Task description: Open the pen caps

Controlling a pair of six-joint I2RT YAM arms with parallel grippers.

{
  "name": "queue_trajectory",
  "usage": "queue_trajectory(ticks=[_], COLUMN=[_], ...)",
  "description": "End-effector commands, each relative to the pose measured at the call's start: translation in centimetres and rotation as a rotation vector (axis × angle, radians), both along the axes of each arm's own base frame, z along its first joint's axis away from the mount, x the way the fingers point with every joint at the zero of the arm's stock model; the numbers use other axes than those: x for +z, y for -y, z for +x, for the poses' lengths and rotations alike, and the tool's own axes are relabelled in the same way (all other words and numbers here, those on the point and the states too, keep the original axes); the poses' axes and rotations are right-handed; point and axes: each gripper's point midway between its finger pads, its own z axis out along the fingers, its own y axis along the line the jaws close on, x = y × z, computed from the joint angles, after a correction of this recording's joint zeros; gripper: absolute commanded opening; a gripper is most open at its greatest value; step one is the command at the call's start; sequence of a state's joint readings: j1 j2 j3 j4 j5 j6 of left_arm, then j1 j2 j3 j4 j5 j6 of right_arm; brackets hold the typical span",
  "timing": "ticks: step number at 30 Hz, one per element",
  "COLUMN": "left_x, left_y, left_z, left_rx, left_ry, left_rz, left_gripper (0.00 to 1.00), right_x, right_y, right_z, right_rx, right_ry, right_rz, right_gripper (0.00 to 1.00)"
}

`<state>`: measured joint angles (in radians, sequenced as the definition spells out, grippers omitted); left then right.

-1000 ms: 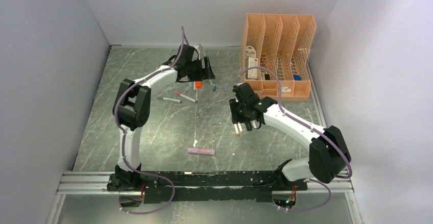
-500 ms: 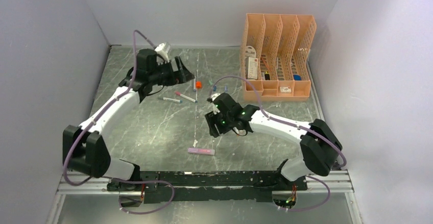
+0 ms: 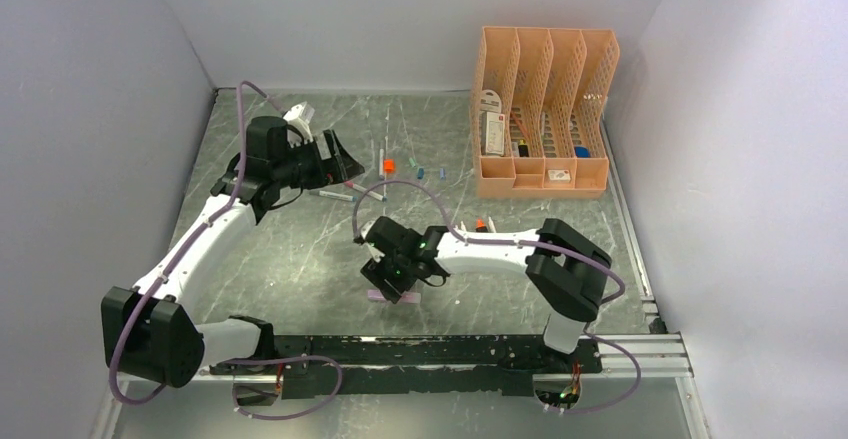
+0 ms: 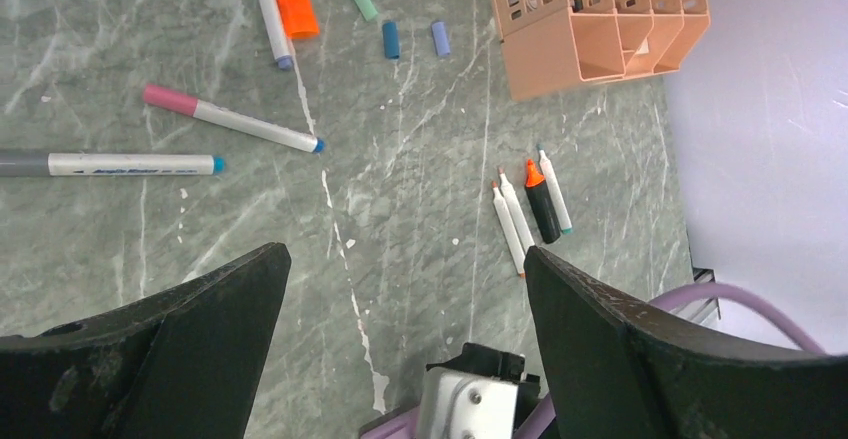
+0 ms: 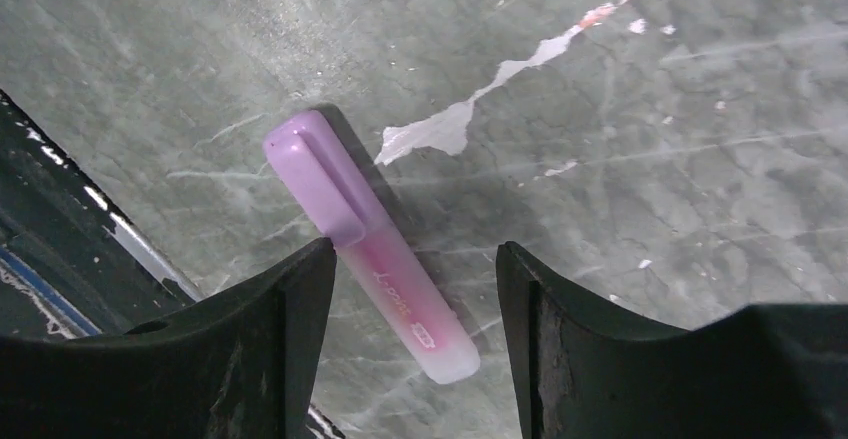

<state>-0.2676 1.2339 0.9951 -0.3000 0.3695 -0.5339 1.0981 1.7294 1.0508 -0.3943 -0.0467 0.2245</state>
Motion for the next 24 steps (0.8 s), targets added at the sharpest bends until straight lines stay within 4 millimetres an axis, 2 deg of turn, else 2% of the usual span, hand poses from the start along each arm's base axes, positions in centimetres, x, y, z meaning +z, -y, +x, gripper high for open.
queue_trajectory(ticks=[1, 6, 11, 18, 21, 24], left_x=[0.3, -0.1, -0.6, -1.0, -1.3, -1.5], left_y=[-0.5, -0.5, -0.4, -0.1, 0.2, 0.9], left_z=[-0.4, -0.3, -0.2, 0.0, -0.1, -0.3], left_rx=[-0.014, -0.019, -0.023, -0.036, -0.051, -0.081], left_ry=[0.005, 0.001, -0.008, -0.015, -0.024, -0.039], left_rz=[-0.002, -0.004, -0.013, -0.023, -0.035, -0.074], left_gripper=[1.00, 0.99, 0.99, 0.99, 1.00, 0.99], right_x=[-0.9, -2.7, -3.6, -4.4, -3.7, -1.7], right_y=[-0.1, 1.4, 3.8, 5.5, 5.5, 5.5], right_z=[-0.2, -0.6, -1.1, -2.0, -1.5, 0.1], right_rx=[0.037, 0.024, -0.004, -0.032, -0.072, -0.152], right_ry=[0.036, 0.049, 0.051, 0.030, 0.045, 0.059], right_rz=[-0.063, -0.160, -0.242, -0.258, -0.224, -0.152], right_gripper=[0.60, 0.57, 0.48, 0.14, 0.09, 0.05])
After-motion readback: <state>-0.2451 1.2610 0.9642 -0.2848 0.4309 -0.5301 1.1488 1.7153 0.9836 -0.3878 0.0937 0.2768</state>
